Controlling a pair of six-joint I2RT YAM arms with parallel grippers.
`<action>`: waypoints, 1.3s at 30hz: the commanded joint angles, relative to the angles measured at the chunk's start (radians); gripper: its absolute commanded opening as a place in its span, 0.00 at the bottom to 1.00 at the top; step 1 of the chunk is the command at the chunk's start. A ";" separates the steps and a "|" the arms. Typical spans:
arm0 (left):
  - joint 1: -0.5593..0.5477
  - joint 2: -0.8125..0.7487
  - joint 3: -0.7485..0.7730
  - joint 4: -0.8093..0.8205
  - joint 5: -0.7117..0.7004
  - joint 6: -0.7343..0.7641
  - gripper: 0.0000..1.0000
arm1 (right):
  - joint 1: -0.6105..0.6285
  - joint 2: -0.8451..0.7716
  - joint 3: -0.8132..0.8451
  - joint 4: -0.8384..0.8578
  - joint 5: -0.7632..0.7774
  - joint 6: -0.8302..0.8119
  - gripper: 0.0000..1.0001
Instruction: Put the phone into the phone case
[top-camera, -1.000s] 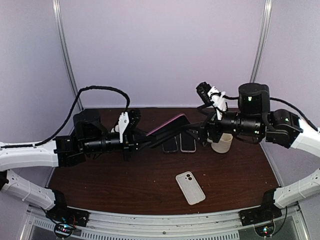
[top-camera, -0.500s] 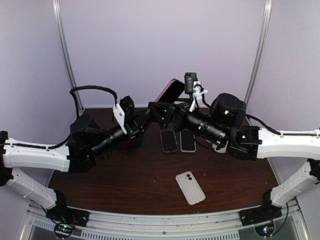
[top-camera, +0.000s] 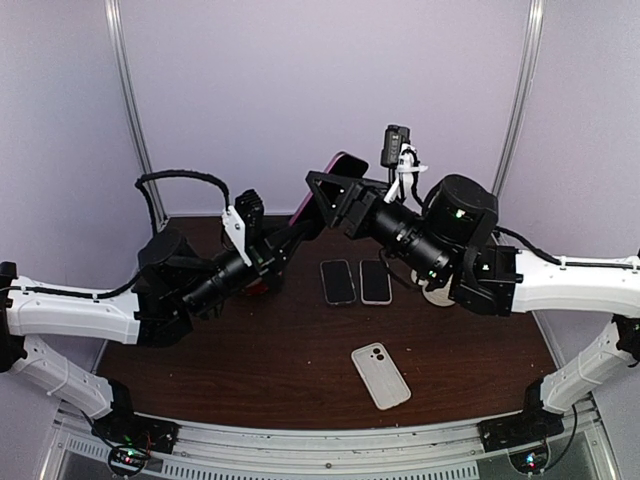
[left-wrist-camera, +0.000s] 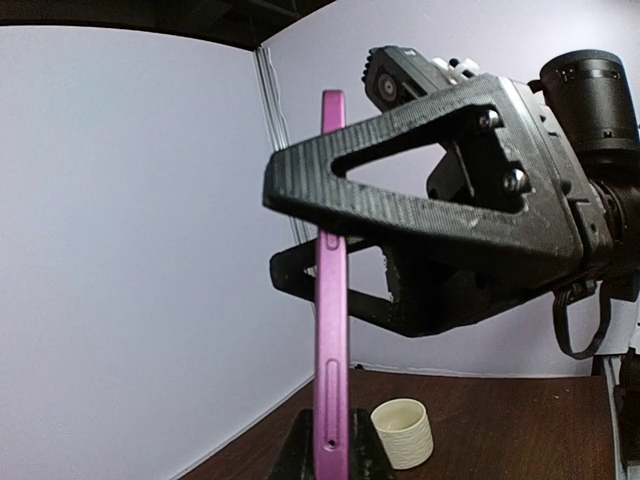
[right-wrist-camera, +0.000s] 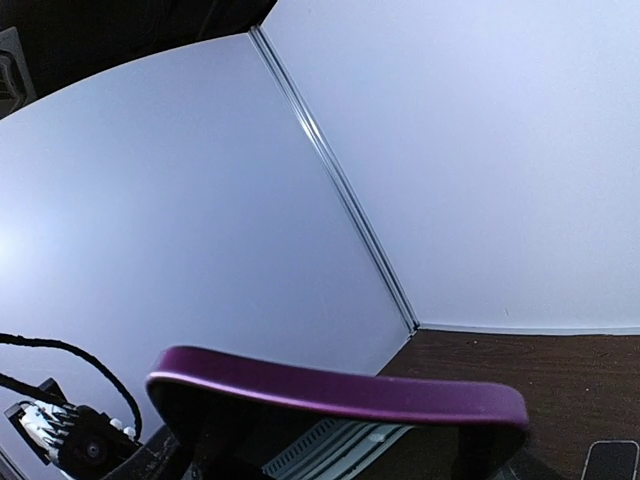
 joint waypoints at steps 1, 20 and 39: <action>-0.006 -0.003 0.003 0.093 0.012 -0.002 0.00 | -0.008 0.004 0.026 -0.021 0.038 -0.023 0.58; 0.178 -0.085 0.320 -1.265 -0.202 -0.284 0.98 | -0.026 0.011 0.076 -1.151 0.104 0.052 0.27; 0.340 0.013 0.293 -1.281 -0.112 -0.299 0.98 | 0.011 0.197 -0.138 -0.957 -0.105 0.258 0.24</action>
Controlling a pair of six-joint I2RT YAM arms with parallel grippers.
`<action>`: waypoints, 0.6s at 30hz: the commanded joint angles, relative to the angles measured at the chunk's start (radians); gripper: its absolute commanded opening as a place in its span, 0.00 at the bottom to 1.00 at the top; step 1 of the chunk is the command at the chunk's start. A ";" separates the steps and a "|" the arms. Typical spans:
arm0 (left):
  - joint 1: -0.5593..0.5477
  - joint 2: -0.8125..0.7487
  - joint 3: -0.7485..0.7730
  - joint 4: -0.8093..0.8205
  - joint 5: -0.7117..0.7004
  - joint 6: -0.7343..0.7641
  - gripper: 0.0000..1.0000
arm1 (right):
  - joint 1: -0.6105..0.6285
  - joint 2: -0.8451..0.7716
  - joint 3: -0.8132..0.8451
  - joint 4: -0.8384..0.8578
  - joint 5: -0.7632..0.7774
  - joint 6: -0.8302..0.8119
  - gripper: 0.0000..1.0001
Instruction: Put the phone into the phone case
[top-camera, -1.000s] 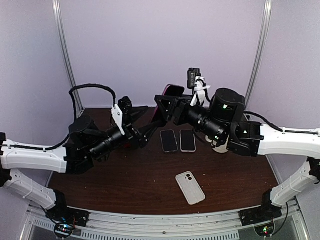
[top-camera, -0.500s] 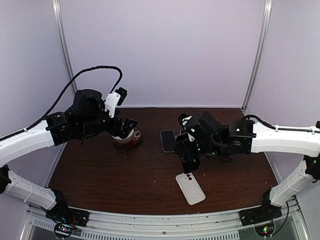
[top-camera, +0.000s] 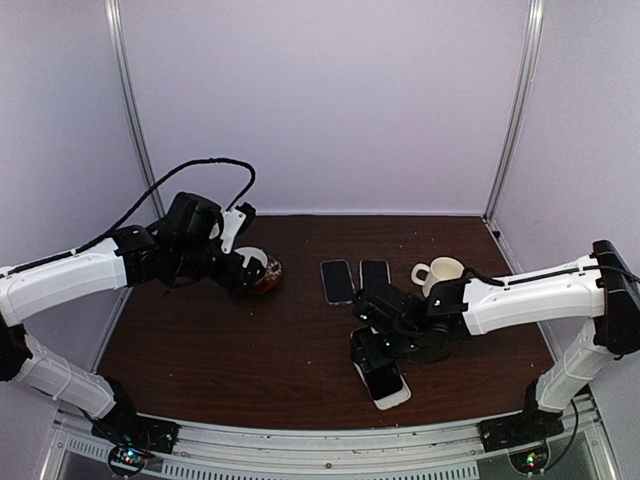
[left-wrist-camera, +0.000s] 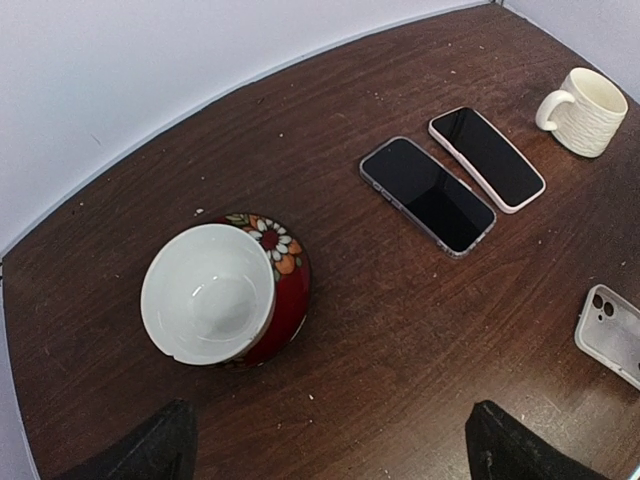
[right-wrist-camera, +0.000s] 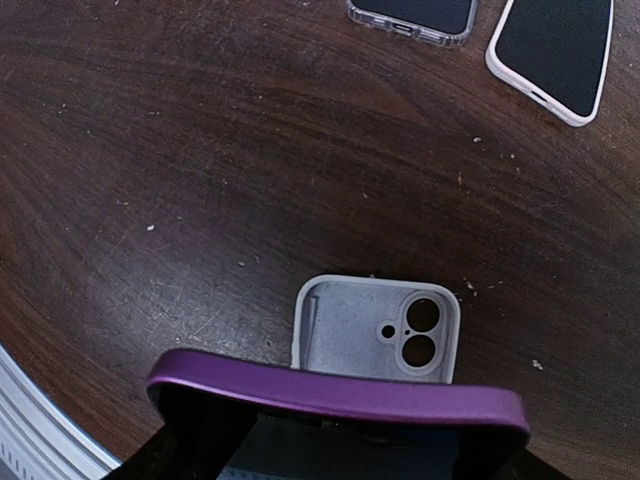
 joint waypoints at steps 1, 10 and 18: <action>0.005 0.001 0.002 0.008 0.028 0.009 0.97 | 0.008 0.033 0.015 0.044 -0.009 0.018 0.24; 0.005 0.007 0.003 0.003 0.024 0.011 0.97 | 0.007 0.057 0.040 -0.053 -0.009 0.015 0.25; 0.005 0.011 0.003 0.000 0.020 0.012 0.98 | -0.008 0.045 0.054 -0.052 0.004 -0.049 0.25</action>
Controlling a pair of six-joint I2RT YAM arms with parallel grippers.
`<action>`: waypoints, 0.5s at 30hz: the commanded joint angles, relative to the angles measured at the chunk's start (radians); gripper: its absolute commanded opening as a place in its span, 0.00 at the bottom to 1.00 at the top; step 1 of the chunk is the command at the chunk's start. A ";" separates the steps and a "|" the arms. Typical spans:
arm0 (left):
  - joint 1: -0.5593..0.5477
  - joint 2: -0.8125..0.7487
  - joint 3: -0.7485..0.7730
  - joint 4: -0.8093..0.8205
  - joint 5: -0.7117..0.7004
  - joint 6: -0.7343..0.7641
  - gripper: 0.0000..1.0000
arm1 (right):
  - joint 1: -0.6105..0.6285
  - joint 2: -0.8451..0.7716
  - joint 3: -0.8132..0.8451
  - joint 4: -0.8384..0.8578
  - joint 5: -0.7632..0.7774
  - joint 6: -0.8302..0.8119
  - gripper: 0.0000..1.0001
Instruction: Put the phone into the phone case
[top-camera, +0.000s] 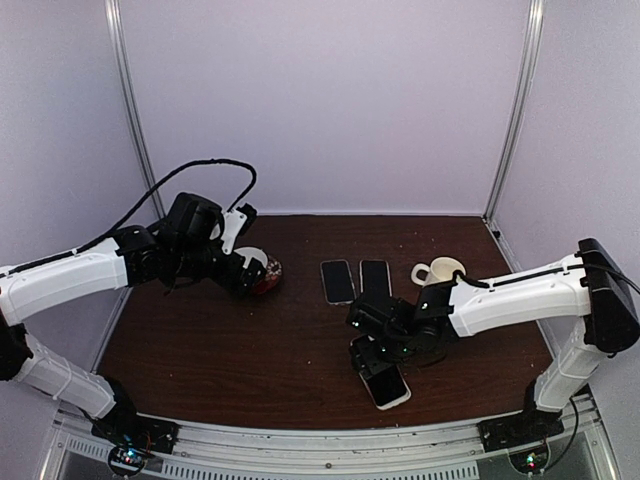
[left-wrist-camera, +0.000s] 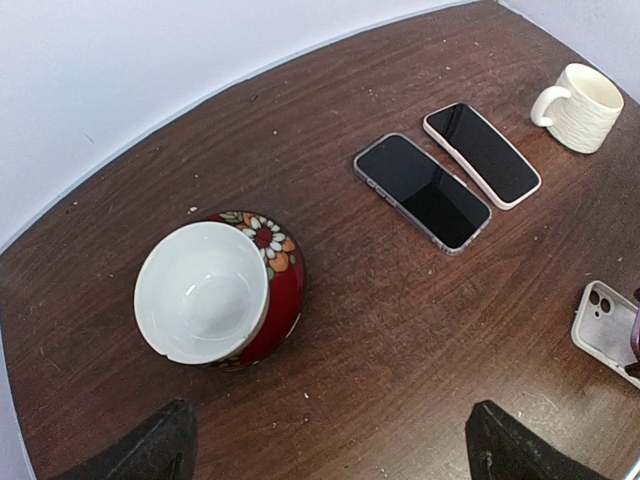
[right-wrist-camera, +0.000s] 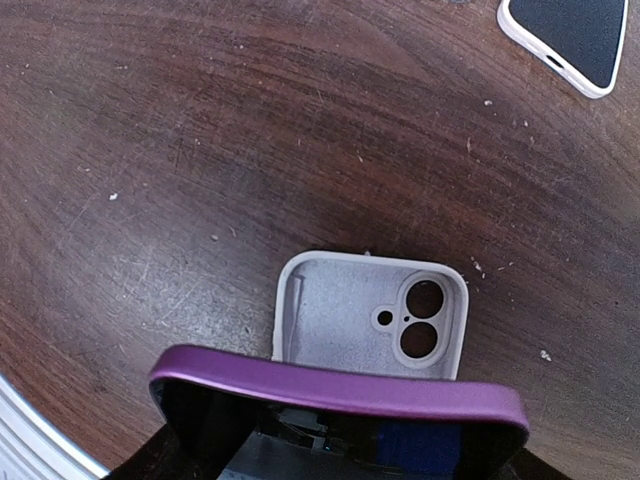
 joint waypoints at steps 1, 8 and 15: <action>0.005 0.006 0.003 0.003 0.005 0.013 0.98 | -0.008 -0.027 0.032 -0.014 0.017 -0.046 0.25; 0.005 0.004 0.003 0.004 0.002 0.013 0.97 | -0.016 -0.024 -0.004 0.017 0.001 -0.042 0.25; 0.005 0.007 0.003 0.003 0.005 0.010 0.98 | -0.025 0.014 -0.041 0.097 -0.024 -0.037 0.25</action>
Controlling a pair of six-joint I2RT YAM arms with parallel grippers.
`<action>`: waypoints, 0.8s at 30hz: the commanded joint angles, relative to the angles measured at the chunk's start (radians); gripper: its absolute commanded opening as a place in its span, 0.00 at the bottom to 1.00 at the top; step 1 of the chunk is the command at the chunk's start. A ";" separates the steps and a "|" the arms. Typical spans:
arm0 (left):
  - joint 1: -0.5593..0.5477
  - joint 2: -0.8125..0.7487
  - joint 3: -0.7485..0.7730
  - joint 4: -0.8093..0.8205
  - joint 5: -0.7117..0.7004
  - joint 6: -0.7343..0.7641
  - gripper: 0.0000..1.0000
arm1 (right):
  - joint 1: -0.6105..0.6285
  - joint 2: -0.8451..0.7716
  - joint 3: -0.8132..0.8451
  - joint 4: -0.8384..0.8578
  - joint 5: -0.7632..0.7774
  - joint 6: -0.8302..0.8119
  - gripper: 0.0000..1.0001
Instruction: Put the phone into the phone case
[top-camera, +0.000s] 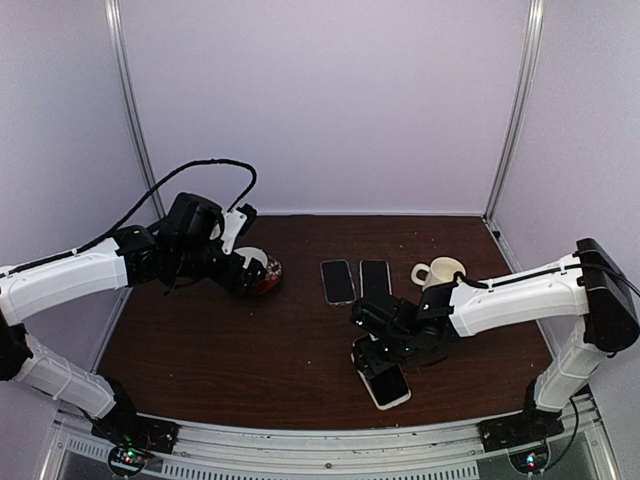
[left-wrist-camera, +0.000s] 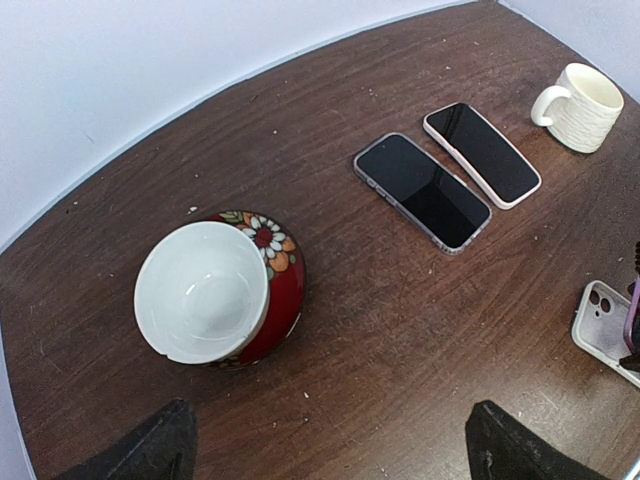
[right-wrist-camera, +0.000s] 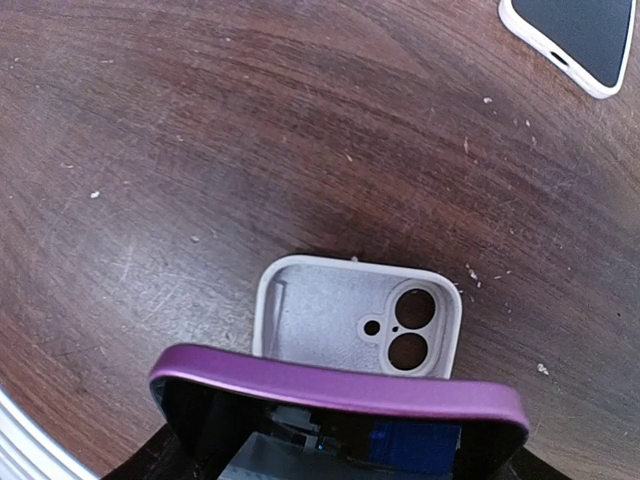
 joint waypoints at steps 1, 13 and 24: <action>0.005 0.010 0.003 0.005 0.005 0.008 0.98 | -0.010 0.022 -0.005 0.054 -0.004 0.004 0.25; 0.005 0.017 0.005 0.001 0.004 0.009 0.98 | -0.011 0.008 -0.055 0.012 -0.052 0.034 0.26; 0.005 0.026 0.010 -0.006 0.013 0.010 0.98 | -0.012 0.060 -0.036 0.024 -0.003 0.050 0.60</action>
